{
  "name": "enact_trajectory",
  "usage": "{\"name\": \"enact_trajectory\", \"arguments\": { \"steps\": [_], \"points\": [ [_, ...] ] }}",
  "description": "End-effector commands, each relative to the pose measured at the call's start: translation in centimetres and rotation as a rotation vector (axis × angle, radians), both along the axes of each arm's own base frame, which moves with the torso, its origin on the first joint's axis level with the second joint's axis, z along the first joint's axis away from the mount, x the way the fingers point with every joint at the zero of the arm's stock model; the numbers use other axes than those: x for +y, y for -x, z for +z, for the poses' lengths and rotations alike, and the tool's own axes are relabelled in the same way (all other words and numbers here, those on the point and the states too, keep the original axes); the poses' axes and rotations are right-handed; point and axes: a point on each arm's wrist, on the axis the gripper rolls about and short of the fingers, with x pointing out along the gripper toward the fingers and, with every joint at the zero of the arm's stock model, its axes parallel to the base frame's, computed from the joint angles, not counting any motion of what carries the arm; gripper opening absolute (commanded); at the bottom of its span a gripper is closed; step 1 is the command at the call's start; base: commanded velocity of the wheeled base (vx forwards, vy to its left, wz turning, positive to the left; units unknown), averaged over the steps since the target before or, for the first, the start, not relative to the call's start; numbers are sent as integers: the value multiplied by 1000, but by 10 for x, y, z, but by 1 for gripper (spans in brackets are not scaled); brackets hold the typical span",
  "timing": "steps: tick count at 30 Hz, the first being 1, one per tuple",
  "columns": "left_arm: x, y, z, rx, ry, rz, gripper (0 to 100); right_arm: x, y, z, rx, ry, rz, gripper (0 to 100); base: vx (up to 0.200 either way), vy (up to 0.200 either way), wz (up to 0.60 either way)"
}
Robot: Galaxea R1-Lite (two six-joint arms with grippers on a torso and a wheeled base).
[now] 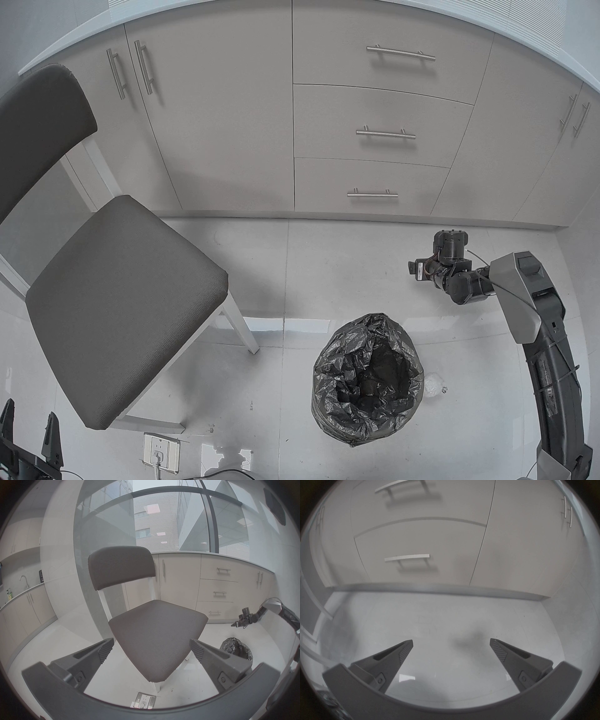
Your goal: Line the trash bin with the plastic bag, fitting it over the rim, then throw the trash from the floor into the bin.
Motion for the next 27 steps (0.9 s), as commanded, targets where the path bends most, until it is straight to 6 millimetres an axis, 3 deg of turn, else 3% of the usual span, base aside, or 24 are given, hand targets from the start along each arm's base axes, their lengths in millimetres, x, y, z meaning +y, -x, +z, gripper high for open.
{"name": "enact_trajectory", "arguments": {
  "steps": [1,7,19,25,27],
  "points": [
    [0,1,0,-12,11,3,100,-7,2,-78,174,54,-17,100,0,0,0],
    [1,1,0,-20,38,23,100,-4,14,-120,297,93,-47,100,0,0,0],
    [1,1,0,-21,39,23,100,2,31,-147,511,144,-11,100,0,0,0],
    [1,1,0,-23,42,25,100,-5,51,-189,678,195,21,100,0,0,0],
    [1,1,0,-23,42,25,100,-6,53,-190,700,195,22,100,0,0,0]
  ]
}}
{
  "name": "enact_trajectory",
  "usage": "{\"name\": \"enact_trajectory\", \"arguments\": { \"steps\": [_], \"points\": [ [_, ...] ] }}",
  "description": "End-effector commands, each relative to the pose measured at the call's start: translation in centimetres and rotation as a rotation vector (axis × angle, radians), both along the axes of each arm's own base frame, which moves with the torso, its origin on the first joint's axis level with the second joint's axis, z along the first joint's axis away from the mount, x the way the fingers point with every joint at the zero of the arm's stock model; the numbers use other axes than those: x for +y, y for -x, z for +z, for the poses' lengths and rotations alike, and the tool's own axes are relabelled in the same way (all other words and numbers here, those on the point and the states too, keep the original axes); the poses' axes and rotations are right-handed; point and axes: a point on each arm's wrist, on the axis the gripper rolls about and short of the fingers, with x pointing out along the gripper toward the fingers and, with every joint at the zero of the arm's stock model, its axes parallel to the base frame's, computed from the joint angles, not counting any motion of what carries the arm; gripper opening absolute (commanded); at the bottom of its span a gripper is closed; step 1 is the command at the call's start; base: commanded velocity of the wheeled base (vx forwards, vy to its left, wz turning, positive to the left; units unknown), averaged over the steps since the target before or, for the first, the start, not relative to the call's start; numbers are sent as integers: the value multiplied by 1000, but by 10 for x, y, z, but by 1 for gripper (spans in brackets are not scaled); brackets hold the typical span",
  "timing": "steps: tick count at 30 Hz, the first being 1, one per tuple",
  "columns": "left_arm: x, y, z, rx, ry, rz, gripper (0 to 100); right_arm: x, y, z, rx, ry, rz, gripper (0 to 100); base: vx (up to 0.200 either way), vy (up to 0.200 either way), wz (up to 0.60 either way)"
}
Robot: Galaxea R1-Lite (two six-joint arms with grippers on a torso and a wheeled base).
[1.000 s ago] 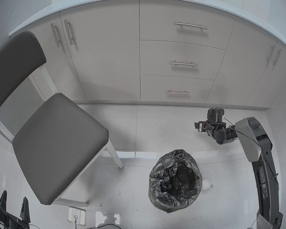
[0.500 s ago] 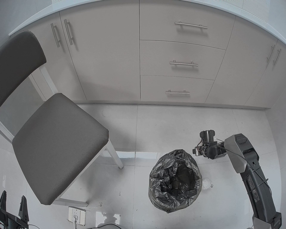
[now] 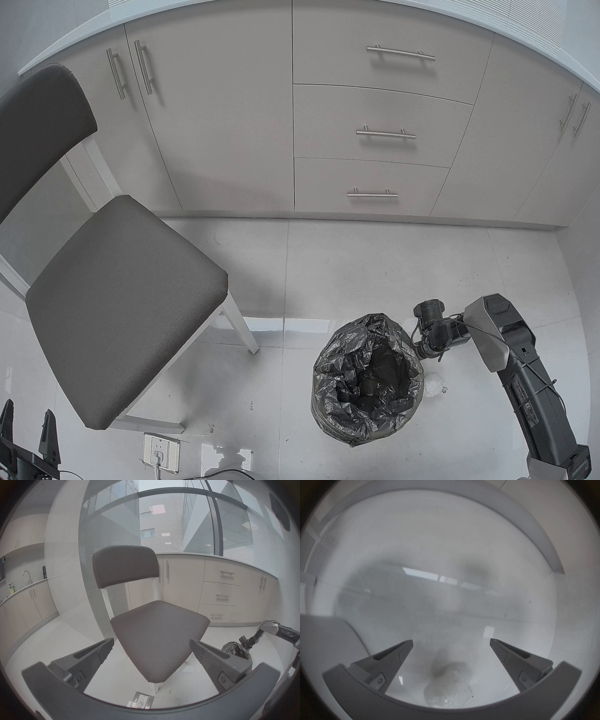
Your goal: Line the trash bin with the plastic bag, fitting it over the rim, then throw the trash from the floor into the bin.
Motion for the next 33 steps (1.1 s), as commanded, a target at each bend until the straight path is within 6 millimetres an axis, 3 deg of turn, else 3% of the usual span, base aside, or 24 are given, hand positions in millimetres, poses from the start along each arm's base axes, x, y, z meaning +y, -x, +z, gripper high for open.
{"name": "enact_trajectory", "arguments": {
  "steps": [1,33],
  "points": [
    [0,1,0,-12,2,1,100,-4,14,-25,118,14,0,100,0,0,0],
    [0,1,0,-14,9,13,100,-5,45,-34,442,64,48,100,0,0,0]
  ]
}}
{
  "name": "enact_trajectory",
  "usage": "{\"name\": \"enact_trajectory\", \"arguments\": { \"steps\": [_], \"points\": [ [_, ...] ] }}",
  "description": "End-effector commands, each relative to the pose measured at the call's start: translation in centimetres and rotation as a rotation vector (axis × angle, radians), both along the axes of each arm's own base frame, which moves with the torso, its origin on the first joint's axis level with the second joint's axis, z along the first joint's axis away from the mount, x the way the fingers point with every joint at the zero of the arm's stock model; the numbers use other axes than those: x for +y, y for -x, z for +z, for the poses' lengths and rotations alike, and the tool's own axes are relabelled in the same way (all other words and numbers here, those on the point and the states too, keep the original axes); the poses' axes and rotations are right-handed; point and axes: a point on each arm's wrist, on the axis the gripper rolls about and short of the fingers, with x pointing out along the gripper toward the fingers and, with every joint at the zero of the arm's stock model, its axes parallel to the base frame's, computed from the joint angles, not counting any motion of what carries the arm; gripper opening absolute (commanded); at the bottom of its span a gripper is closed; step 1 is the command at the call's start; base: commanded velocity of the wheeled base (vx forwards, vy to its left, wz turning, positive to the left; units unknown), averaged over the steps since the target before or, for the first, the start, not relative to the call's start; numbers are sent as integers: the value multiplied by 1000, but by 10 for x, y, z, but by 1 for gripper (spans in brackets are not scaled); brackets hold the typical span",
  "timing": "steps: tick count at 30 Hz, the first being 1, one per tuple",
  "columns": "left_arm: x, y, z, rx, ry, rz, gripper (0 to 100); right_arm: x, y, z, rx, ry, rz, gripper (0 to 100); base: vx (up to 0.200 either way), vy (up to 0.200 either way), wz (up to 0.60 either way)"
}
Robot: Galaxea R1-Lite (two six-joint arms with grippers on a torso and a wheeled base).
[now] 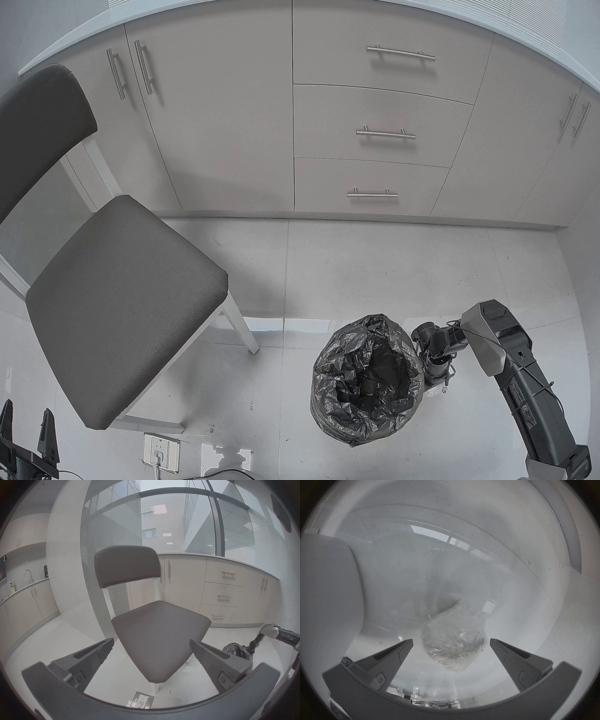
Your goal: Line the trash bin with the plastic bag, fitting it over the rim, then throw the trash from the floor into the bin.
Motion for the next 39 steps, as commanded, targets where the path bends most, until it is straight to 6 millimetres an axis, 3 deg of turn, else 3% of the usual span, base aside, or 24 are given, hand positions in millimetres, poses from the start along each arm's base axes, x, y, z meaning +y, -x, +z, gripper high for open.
{"name": "enact_trajectory", "arguments": {
  "steps": [1,9,10,27,31,35,39],
  "points": [
    [0,1,0,-12,0,1,100,0,1,-1,4,0,1,100,0,0,0],
    [0,1,0,-11,2,1,100,0,0,-1,-1,1,0,100,0,0,0],
    [0,1,0,-11,2,1,100,0,0,-1,-1,1,0,0,0,0,0],
    [0,1,0,-14,14,2,100,2,0,-1,-7,-3,-12,0,0,0,0],
    [0,1,0,-15,14,2,100,1,8,-1,57,-1,-75,0,0,0,0],
    [0,1,0,-17,14,13,100,-3,12,17,115,-1,-156,0,0,0,0],
    [1,1,-1,-12,4,57,100,-13,-8,70,-26,-52,-284,0,0,0,0]
  ]
}}
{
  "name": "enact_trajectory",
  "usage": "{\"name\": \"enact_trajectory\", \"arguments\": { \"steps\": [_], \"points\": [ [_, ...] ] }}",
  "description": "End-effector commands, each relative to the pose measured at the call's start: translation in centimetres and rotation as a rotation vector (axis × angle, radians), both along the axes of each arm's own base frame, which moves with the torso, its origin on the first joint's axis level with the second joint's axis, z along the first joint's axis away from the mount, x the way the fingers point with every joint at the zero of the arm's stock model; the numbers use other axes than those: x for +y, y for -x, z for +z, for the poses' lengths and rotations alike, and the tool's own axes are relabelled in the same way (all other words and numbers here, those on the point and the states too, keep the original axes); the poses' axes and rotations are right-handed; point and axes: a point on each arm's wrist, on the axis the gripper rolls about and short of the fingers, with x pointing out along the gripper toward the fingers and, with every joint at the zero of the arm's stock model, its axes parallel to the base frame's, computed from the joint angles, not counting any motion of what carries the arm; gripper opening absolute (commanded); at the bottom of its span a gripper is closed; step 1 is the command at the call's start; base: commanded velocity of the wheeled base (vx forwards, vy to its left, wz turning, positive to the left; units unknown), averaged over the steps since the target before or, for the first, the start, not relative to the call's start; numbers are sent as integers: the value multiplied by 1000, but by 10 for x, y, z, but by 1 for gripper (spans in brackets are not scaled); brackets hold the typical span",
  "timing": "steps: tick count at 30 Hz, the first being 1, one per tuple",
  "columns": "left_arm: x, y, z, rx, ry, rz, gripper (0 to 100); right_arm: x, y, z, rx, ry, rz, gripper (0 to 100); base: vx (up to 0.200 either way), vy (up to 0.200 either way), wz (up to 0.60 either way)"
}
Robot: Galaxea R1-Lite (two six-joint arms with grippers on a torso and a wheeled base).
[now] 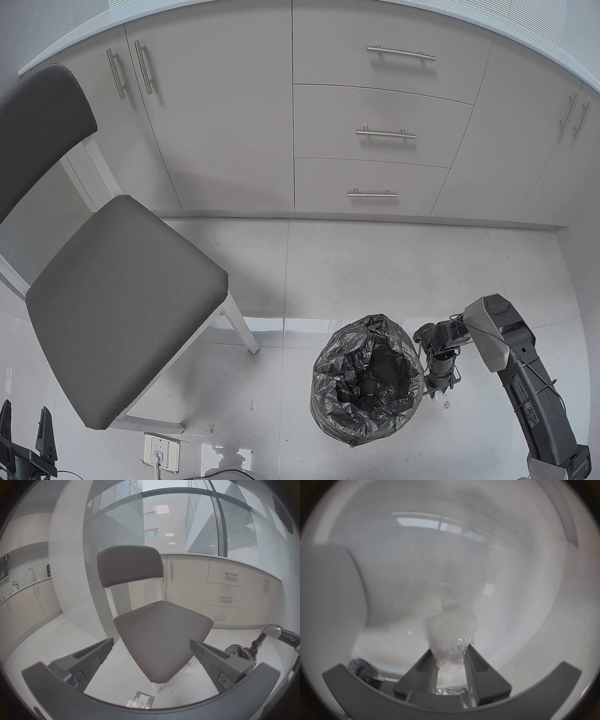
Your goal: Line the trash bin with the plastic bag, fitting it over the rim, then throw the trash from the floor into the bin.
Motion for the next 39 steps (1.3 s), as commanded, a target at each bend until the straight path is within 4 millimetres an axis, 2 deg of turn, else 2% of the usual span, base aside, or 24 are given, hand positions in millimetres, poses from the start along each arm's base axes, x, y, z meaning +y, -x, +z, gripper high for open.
{"name": "enact_trajectory", "arguments": {
  "steps": [1,5,6,7,9,10,11,14,15,16,18,19,20,21,24,25,27,31,32,33,39],
  "points": [
    [1,1,-1,-10,-9,33,100,-16,-24,63,-161,-54,-141,0,0,0,0],
    [1,1,-1,-6,-20,30,100,-28,-32,99,-239,-89,-219,0,0,0,0],
    [1,1,-1,-6,-22,30,100,-28,-32,102,-244,-90,-222,0,0,0,0],
    [0,1,-1,-2,-37,17,100,-32,-36,121,-284,-98,-243,0,0,0,0],
    [-1,1,-1,-1,-37,-24,100,-32,-38,141,-325,-105,-244,0,0,0,0],
    [-1,1,-1,-1,-37,-29,100,-32,-38,143,-328,-105,-244,0,0,0,0],
    [-1,0,-1,-4,-34,-65,100,-29,-40,168,-376,-114,-236,0,0,0,0],
    [-2,1,-2,-5,-38,-73,100,-23,-36,212,-423,-134,-218,0,0,0,0],
    [-2,1,-2,-5,-40,-73,100,-21,-35,217,-427,-138,-214,0,0,0,0],
    [-2,0,-2,-4,-41,-82,100,-14,-30,240,-442,-153,-192,0,0,0,0],
    [-2,0,-2,-4,-41,-82,100,-14,-30,240,-442,-153,-192,0,0,0,0],
    [-3,0,-2,-4,-41,-136,100,0,-20,277,-478,-167,-156,0,0,0,0],
    [-3,0,-2,-4,-41,-142,100,2,-18,280,-479,-168,-151,0,0,0,0],
    [-4,0,-3,-3,-41,-167,100,15,-10,298,-485,-176,-119,0,0,0,0],
    [-5,0,-3,0,-47,-208,100,40,7,325,-488,-189,-49,0,0,0,0],
    [-5,0,-3,0,-48,-210,100,41,8,327,-489,-190,-44,0,0,0,0],
    [-5,0,-4,3,-46,-216,100,62,20,342,-501,-202,20,0,0,0,0],
    [-5,0,-4,6,-43,-213,100,92,32,352,-514,-220,99,0,0,0,0],
    [-5,0,-4,6,-43,-213,100,94,33,352,-512,-221,105,0,0,0,0],
    [-5,0,-4,4,-41,-213,100,107,38,353,-510,-228,135,0,0,0,0],
    [-5,0,-3,1,-40,-214,100,147,62,351,-439,-225,232,0,0,0,0]
  ]
}}
